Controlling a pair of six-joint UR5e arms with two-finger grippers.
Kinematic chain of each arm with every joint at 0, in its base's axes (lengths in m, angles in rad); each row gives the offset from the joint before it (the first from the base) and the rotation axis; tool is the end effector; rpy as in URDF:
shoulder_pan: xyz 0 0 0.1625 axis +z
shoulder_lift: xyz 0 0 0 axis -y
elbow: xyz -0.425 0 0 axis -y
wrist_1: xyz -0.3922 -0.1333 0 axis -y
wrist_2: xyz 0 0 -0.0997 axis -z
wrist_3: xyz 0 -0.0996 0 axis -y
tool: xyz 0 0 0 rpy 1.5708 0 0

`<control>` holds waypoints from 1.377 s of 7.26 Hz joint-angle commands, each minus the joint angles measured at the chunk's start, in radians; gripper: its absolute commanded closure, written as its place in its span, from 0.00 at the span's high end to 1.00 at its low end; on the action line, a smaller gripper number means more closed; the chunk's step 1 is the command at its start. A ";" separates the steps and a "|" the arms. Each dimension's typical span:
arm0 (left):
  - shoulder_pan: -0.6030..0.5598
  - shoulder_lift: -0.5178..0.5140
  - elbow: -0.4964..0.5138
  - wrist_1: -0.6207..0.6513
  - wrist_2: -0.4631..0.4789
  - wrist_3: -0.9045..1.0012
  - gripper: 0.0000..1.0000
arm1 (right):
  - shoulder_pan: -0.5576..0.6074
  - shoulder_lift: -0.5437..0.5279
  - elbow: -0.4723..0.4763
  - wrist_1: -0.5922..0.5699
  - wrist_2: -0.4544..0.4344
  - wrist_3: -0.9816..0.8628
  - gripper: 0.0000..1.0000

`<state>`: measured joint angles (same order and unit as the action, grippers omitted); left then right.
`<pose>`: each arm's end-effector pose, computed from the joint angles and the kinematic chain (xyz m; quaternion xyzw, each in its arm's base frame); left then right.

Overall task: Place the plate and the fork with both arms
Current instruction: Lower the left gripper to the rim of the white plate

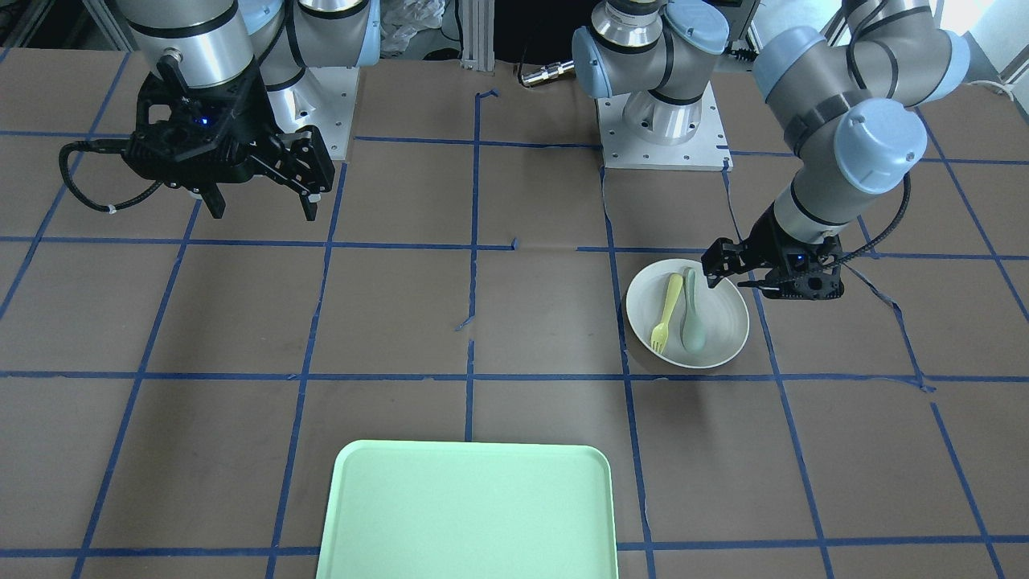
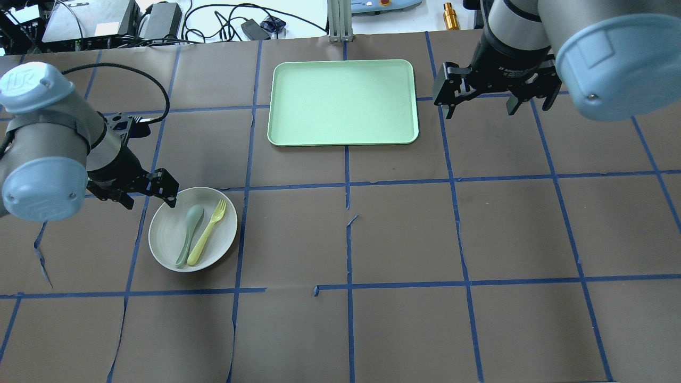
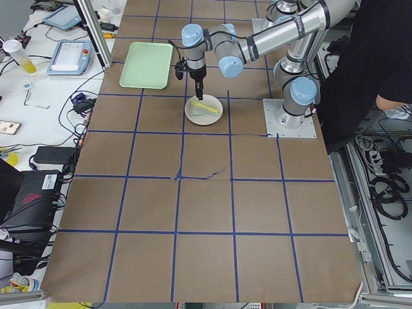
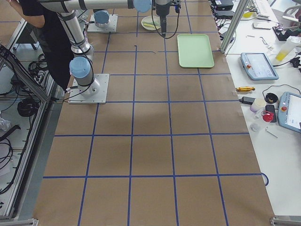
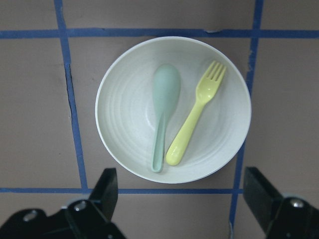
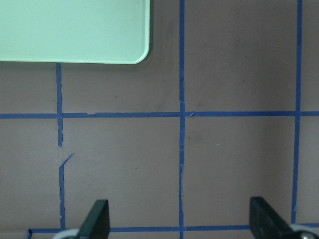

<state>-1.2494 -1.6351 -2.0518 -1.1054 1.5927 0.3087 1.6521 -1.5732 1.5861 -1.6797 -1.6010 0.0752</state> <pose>0.0190 -0.4722 0.2760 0.0059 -0.9991 -0.0414 0.0020 0.1705 -0.4877 0.4929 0.0023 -0.9987 0.0490 0.0113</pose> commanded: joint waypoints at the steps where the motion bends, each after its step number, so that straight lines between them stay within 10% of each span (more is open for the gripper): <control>1: 0.080 -0.054 -0.134 0.160 -0.002 0.107 0.90 | 0.000 0.001 -0.001 0.000 0.000 0.000 1.00; 3: 0.123 -0.097 -0.165 0.225 -0.002 0.124 0.82 | 0.000 0.001 -0.001 0.000 0.000 0.000 1.00; 7: 0.130 -0.130 -0.148 0.269 -0.036 0.124 0.32 | 0.000 0.001 0.000 0.000 0.000 0.000 1.00; 8: 0.131 -0.131 -0.146 0.269 -0.031 0.124 0.04 | 0.000 0.001 0.000 0.000 0.000 0.000 1.00; 10: 0.131 -0.127 -0.146 0.265 -0.034 0.119 0.00 | 0.000 0.001 0.000 0.000 0.000 0.000 1.00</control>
<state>-1.1186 -1.7636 -2.1986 -0.8371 1.5606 0.4308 1.6521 -1.5723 1.5861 -1.6797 -1.6015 0.0751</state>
